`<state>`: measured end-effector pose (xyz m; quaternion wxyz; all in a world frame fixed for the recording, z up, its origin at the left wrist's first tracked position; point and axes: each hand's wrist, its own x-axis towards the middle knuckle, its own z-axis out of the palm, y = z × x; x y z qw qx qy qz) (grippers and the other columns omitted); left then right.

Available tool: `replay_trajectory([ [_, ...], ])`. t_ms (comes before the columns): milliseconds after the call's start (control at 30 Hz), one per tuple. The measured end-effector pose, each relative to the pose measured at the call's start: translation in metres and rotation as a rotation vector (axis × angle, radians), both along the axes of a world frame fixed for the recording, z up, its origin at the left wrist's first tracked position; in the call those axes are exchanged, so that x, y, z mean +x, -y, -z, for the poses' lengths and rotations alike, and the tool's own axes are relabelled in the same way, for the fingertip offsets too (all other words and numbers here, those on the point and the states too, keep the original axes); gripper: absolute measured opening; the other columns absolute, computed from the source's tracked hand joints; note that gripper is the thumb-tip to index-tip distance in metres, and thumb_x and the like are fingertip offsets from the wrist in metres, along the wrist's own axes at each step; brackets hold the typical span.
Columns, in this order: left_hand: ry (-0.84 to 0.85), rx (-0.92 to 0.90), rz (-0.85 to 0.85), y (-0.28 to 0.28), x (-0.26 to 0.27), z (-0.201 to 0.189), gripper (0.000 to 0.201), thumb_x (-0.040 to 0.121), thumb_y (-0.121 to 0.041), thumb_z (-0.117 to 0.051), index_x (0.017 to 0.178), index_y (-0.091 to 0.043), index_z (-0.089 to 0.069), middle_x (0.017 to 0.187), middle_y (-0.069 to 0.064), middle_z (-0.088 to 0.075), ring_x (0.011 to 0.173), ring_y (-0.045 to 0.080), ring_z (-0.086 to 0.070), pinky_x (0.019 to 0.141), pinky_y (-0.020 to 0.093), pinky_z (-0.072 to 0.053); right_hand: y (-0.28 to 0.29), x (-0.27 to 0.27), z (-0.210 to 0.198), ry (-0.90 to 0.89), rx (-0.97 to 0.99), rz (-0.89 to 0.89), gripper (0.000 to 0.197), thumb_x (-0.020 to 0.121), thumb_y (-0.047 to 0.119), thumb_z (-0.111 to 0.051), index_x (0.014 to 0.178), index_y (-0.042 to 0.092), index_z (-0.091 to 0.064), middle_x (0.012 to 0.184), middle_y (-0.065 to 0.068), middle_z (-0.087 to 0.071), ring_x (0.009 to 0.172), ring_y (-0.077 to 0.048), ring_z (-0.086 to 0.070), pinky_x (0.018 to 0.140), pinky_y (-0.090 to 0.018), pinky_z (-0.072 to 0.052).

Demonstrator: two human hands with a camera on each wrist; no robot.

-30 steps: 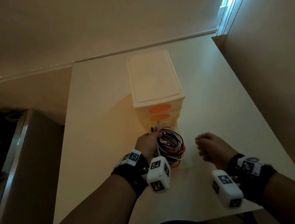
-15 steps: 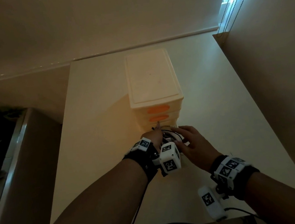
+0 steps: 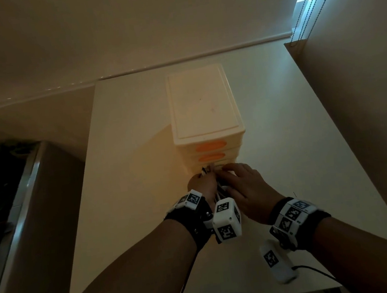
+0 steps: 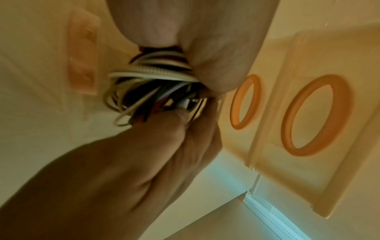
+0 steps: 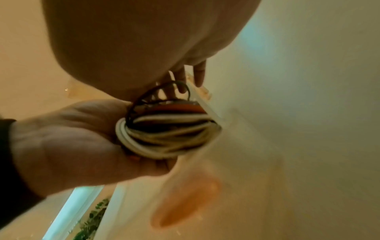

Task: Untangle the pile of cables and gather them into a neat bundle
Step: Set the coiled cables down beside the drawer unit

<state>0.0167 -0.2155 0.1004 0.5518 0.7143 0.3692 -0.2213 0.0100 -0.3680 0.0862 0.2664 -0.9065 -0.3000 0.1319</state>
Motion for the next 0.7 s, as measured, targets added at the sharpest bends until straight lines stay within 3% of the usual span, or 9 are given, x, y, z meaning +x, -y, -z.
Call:
replay_trajectory([
  [33,0.038,-0.017,-0.048,0.002,-0.004,0.003,0.029,0.109,-0.022,-0.037,0.123,-0.006,-0.056,0.115,0.013,-0.064,0.105,0.034,-0.06,0.068,0.023,-0.045,0.003,-0.005,0.002,-0.01,0.071,-0.018,0.057,0.102,0.043,-0.026,0.156,0.027,-0.032,0.155,0.004,-0.037,0.139,-0.017,-0.035,0.112,-0.038,-0.03],
  [100,0.078,-0.043,-0.144,0.007,-0.006,0.004,0.032,0.106,-0.021,-0.046,0.128,-0.002,-0.059,0.125,0.019,-0.065,0.089,0.026,-0.063,0.061,0.023,-0.048,0.008,-0.016,0.012,-0.022,0.073,-0.092,0.063,0.104,0.045,-0.032,0.161,0.03,-0.01,0.167,0.008,-0.015,0.152,-0.008,-0.015,0.12,-0.033,-0.017],
  [167,0.076,-0.102,-0.211,0.007,-0.004,0.006,0.035,0.103,-0.023,-0.052,0.129,-0.001,-0.06,0.125,0.021,-0.066,0.079,0.022,-0.059,0.059,0.025,-0.048,0.01,-0.022,0.029,0.026,-0.047,-0.133,0.08,0.1,0.048,-0.043,0.161,0.028,0.005,0.169,0.009,0.004,0.155,-0.007,0.004,0.124,-0.039,-0.011],
  [200,0.059,-0.131,-0.195,0.008,-0.003,0.007,0.036,0.103,-0.026,-0.052,0.128,0.0,-0.06,0.122,0.021,-0.067,0.079,0.022,-0.059,0.059,0.027,-0.048,0.009,-0.023,0.037,0.073,-0.107,-0.129,0.087,0.098,0.05,-0.048,0.161,0.025,0.007,0.169,0.007,0.007,0.155,-0.01,0.006,0.124,-0.043,-0.014],
  [333,-0.031,-0.089,-0.125,0.003,0.003,0.0,0.046,0.103,-0.044,-0.05,0.097,-0.001,-0.063,0.089,0.01,-0.067,0.067,0.023,-0.058,0.058,0.028,-0.042,0.005,-0.028,0.043,0.17,-0.205,-0.092,0.084,0.091,0.051,-0.05,0.16,0.017,-0.016,0.167,-0.002,-0.015,0.154,-0.02,-0.017,0.114,-0.051,-0.033],
  [467,-0.059,-0.09,0.021,-0.002,0.0,-0.021,0.045,0.104,-0.053,-0.044,0.1,-0.009,-0.054,0.088,0.002,-0.061,0.069,0.016,-0.055,0.056,0.027,-0.04,0.0,-0.037,0.042,0.178,-0.24,-0.054,0.07,0.098,0.048,-0.036,0.16,0.023,-0.017,0.166,0.001,-0.022,0.154,-0.02,-0.016,0.113,-0.053,-0.03],
  [533,-0.042,-0.182,0.053,-0.008,-0.001,-0.03,0.046,0.107,-0.043,-0.044,0.086,-0.005,-0.06,0.074,0.006,-0.064,0.061,0.018,-0.058,0.058,0.027,-0.042,-0.003,-0.04,0.041,0.161,-0.24,-0.023,0.068,0.099,0.048,-0.029,0.161,0.025,-0.012,0.166,0.003,-0.023,0.155,-0.02,-0.015,0.113,-0.053,-0.029],
  [600,-0.066,-0.162,0.119,-0.018,-0.003,-0.034,0.039,0.106,-0.022,-0.047,0.072,-0.005,-0.056,0.061,0.006,-0.052,0.052,0.019,-0.049,0.058,0.029,-0.04,-0.007,-0.042,0.039,0.149,-0.24,-0.01,0.067,0.1,0.047,-0.031,0.161,0.027,-0.011,0.165,0.003,-0.026,0.154,-0.021,-0.015,0.112,-0.054,-0.029],
  [700,-0.046,0.289,0.665,-0.034,-0.011,-0.045,0.024,0.101,-0.017,-0.053,0.082,-0.005,-0.06,0.071,0.007,-0.049,0.066,0.022,-0.045,0.066,0.029,-0.034,-0.009,-0.042,0.037,0.141,-0.24,-0.015,0.068,0.099,0.048,-0.033,0.161,0.027,-0.012,0.163,0.002,-0.029,0.153,-0.022,-0.017,0.112,-0.055,-0.03],
])
